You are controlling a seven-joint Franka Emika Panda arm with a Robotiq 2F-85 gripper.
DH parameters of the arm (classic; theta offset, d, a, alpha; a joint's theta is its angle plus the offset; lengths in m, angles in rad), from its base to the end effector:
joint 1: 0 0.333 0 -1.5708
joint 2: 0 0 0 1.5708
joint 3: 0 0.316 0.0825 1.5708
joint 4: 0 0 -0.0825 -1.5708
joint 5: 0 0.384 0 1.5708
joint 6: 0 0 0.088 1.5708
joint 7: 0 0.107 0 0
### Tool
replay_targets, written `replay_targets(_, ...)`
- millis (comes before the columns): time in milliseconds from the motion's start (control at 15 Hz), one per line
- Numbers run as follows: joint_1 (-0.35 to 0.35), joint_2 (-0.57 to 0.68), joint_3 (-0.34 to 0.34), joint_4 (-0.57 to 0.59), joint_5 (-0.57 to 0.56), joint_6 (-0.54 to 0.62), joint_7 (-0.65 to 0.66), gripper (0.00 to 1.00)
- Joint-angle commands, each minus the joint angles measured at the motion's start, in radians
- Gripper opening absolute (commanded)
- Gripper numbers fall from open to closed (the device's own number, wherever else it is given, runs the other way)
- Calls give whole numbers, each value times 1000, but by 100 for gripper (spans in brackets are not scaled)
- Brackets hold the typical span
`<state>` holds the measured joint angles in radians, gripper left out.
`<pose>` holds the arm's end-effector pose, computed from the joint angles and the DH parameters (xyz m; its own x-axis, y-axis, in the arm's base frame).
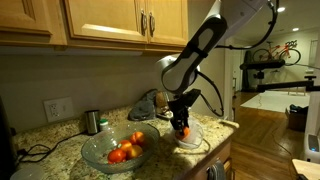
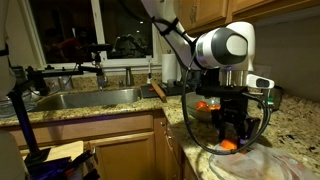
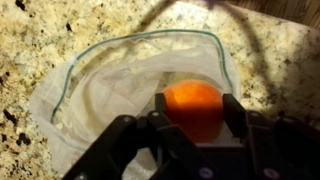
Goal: Take one peach from the plastic and put it in the glass bowl
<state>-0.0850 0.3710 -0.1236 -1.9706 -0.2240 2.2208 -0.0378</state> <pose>0.5857 -0.1288 0.2749 0.9893 -0.0325 -0.1423 -0.0037 -0.9802 0.1979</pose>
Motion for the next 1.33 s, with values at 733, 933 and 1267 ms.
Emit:
replay_targets(733,22,-144,6,-63,-69,66,4,34)
replay_targets(933,33,-162,10,-70,-78,80,4,34)
replay_targets(1267,45,-199,18,-86,-92,108,5,34)
